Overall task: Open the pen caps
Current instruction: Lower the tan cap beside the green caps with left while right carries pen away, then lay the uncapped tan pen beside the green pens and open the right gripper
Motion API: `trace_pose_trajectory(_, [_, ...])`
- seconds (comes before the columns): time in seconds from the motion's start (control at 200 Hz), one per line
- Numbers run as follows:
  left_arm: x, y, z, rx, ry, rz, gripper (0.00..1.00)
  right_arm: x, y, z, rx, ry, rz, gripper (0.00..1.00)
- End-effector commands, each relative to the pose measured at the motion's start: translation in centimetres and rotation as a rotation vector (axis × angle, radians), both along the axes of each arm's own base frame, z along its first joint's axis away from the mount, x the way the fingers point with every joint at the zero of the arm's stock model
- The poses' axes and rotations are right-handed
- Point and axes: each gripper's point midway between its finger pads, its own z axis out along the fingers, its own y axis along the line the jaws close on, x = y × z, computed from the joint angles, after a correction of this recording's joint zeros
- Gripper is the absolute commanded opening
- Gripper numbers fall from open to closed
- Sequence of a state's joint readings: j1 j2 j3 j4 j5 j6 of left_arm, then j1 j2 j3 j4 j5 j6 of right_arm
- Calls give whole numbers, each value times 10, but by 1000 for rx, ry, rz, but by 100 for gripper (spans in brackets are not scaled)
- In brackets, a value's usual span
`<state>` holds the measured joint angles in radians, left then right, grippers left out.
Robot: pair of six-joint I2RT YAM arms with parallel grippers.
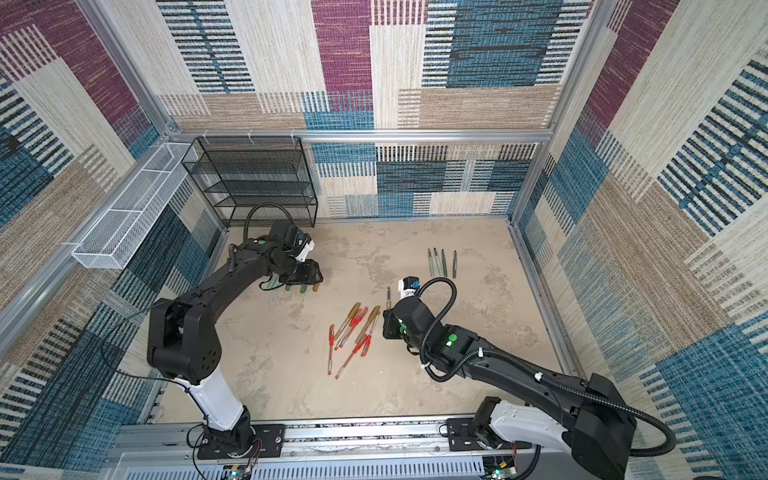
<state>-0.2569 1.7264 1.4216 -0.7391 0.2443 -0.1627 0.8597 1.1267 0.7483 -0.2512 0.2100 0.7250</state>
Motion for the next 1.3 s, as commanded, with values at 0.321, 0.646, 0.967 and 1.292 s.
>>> trace_pose_trajectory(0.321, [-60, 24, 60, -22, -291, -53, 78, 74, 0, 25, -125, -37, 46, 0])
trace_pose_trajectory(0.646, [-84, 56, 65, -148, -417, 46, 94, 150, -30, 1, -254, 59, 12, 1])
trace_pose_trajectory(0.967, [-83, 81, 80, -134, -513, 86, 94, 221, -82, -51, -323, 191, -69, 2])
trace_pose_trajectory(1.292, [-82, 83, 76, -151, -506, 98, 94, 260, -119, -106, -338, 302, -119, 4])
